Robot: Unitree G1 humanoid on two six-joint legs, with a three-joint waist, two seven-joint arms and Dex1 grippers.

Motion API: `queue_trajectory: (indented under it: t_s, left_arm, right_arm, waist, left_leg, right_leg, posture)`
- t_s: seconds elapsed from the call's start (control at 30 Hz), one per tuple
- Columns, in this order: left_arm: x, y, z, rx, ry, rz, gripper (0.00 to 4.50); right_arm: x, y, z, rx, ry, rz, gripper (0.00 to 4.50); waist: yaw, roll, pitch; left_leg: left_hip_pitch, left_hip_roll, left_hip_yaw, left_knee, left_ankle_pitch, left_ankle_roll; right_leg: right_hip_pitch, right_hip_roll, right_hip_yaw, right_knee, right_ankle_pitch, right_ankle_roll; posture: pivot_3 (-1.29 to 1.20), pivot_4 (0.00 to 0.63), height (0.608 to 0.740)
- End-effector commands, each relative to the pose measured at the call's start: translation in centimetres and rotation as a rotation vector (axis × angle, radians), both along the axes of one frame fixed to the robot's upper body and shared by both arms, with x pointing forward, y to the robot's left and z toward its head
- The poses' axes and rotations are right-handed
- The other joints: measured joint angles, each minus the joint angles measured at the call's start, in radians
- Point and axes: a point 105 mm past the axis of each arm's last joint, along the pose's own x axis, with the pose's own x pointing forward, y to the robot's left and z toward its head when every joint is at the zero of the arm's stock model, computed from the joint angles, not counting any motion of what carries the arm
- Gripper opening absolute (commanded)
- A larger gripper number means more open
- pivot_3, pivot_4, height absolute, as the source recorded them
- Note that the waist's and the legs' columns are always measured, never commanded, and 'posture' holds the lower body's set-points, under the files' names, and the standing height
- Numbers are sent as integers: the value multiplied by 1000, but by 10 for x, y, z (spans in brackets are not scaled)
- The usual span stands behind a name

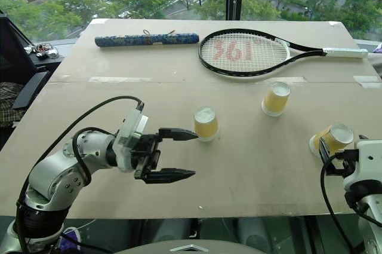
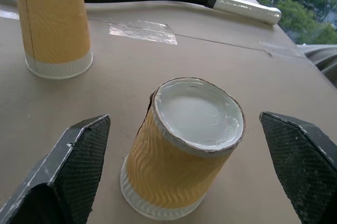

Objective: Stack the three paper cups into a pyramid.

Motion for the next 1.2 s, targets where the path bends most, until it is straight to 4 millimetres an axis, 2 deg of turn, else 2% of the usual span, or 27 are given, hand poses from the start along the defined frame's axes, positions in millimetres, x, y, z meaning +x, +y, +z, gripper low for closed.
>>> queue_trajectory:
  t_s: [0.03,0.17,0.27,0.3,0.33,0.4,0.47,0.53,0.63,0.7,0.83,0.93,1.03,1.2]
  left_arm:
    - [-17,-5,15,-21,-41,-31,4461]
    - [-29,-10,26,-30,-52,-22,4461]
    - [-35,-14,35,-45,-55,1,4500]
    - [-35,-15,37,-50,-56,14,4500]
    - [-36,-15,38,-55,-58,26,4500]
    - [-35,-17,41,-68,-74,64,4500]
    - [-28,-16,42,-85,-121,143,4500]
    - [-13,-12,39,-122,-121,222,4500]
    - [7,0,24,-107,-107,283,4500]
    - [8,19,12,-107,-35,312,4500]
    - [3,48,5,-106,-25,381,4500]
    - [-8,66,-6,-66,-3,439,4500]
    - [-14,78,-14,-50,25,472,4500]
    - [-24,84,-14,-54,33,489,4500]
  right_arm:
    - [9,-1,3,48,-24,-23,4500]
    - [18,-6,-4,77,-4,-32,4500]
    - [21,-5,-3,77,-6,-4,3622]
    - [22,-5,-2,71,-13,-2,3220]
    - [22,-5,0,64,-22,2,2613]
    - [24,-2,5,18,-30,44,2159]
    - [25,5,11,-16,-40,112,2154]
    - [25,26,18,-29,-54,268,2154]
    - [27,67,28,-64,-64,529,2154]
    - [32,100,33,-55,-70,699,2154]
    - [42,138,35,-77,-67,882,2154]
    - [54,157,29,-116,-46,972,2154]
    - [61,167,25,-133,-42,1028,2154]
    - [71,177,21,-178,-40,1101,2154]
  waist:
    - [-1,1,1]
    - [-2,2,1]
    - [-1,2,1]
    - [-1,2,1]
    - [-2,2,1]
    - [-5,2,1]
    - [-9,3,1]
    - [-9,3,1]
    - [-15,3,1]
    - [-25,3,1]
    - [-34,1,3]
    - [-30,1,4]
    - [-17,0,4]
    - [-11,0,4]
  left_leg:
    - [0,0,0,0,0,0]
    - [0,0,0,0,0,0]
    - [0,0,-1,0,0,0]
    - [0,0,-1,0,0,0]
    - [0,0,-1,0,0,0]
    - [0,0,0,0,0,0]
    - [0,-1,0,0,0,0]
    - [0,-1,0,0,0,0]
    - [1,-2,1,0,0,0]
    - [2,-1,1,0,0,0]
    - [1,3,0,-1,0,0]
    - [0,4,-1,-1,0,0]
    - [-1,3,0,-2,0,0]
    - [-3,2,0,-1,0,0]
  right_leg:
    - [0,0,0,0,0,0]
    - [0,0,0,0,0,0]
    - [0,0,0,0,0,0]
    - [0,0,0,0,0,0]
    - [0,0,0,0,0,0]
    - [0,0,0,0,0,0]
    - [0,1,1,0,0,0]
    - [0,1,1,0,0,0]
    - [1,1,1,0,0,0]
    - [1,4,2,0,0,0]
    - [-1,7,3,0,0,0]
    - [-2,7,1,-1,0,0]
    - [-2,6,1,-4,0,0]
    - [-2,2,0,-6,0,0]
  posture:
    - [0,150,740]
    - [0,150,740]
    - [0,150,740]
    - [0,150,740]
    - [0,150,740]
    - [0,150,740]
    - [0,150,740]
    - [0,150,740]
    - [0,150,740]
    - [0,150,740]
    - [0,150,740]
    - [0,150,740]
    - [0,150,740]
    - [0,150,740]
